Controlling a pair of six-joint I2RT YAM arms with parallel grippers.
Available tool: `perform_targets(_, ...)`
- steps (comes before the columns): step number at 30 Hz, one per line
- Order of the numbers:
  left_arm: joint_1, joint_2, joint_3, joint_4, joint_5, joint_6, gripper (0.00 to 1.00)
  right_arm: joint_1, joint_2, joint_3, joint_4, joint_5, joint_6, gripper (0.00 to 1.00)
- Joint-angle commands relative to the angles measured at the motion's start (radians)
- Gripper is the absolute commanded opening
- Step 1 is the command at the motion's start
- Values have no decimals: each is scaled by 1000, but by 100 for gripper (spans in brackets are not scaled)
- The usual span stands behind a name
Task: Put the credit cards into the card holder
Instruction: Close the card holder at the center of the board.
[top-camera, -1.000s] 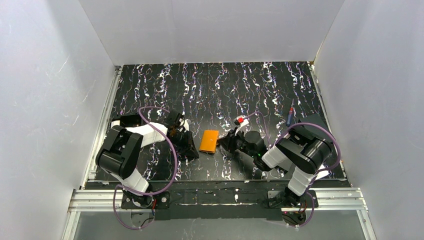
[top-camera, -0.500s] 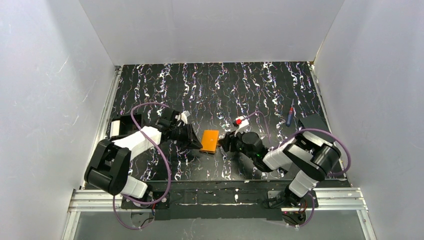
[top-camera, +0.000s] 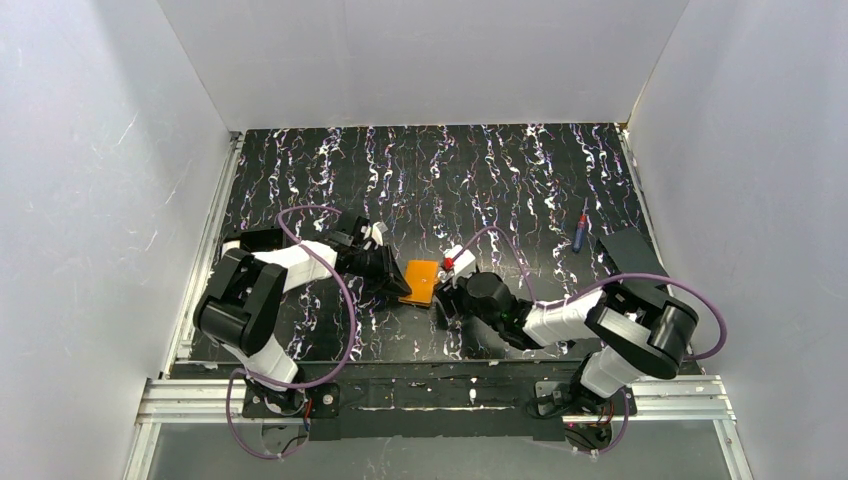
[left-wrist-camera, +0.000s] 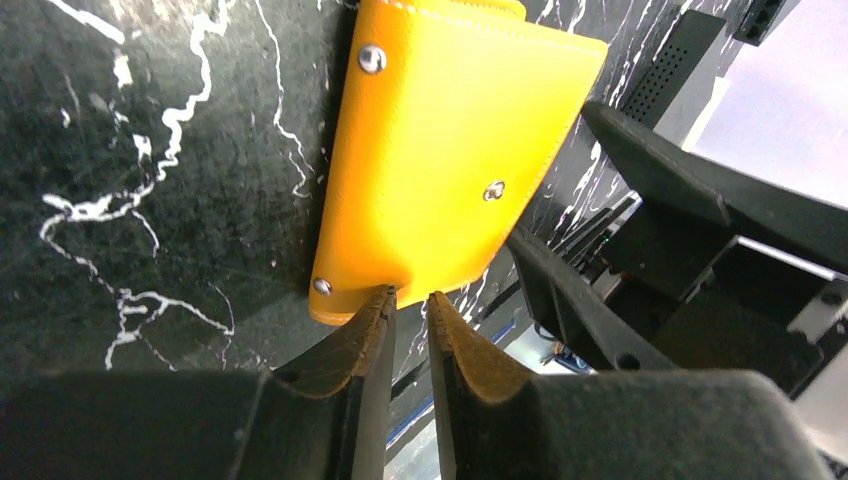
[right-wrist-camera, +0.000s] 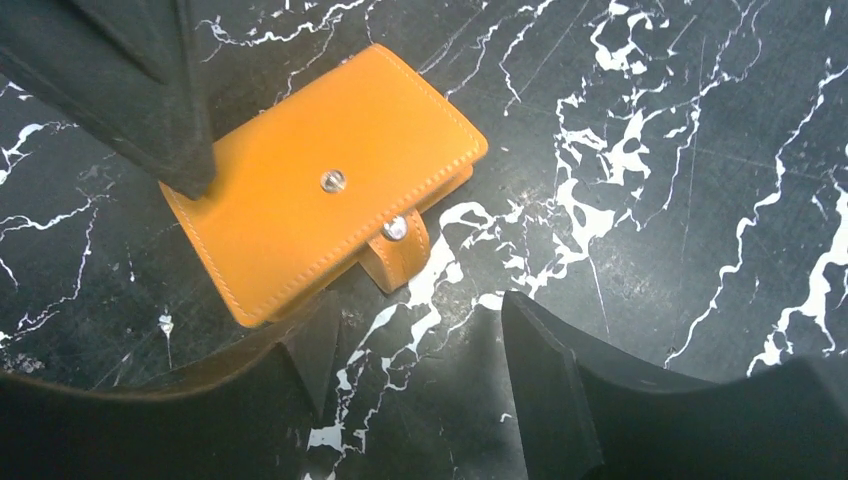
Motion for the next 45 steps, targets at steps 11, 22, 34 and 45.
perform_targets(11,-4,4,10,45,22,-26,18,37,138,183,-27,295,7,66)
perform_targets(22,-4,-37,-2,32,-18,-23,19,-50,65,133,-137,353,538,47)
perform_targets(34,-4,30,117,35,25,-41,22,-105,7,61,-50,80,409,51)
perform_targets(45,-4,196,290,2,11,-29,21,-195,-123,284,-516,-192,374,57)
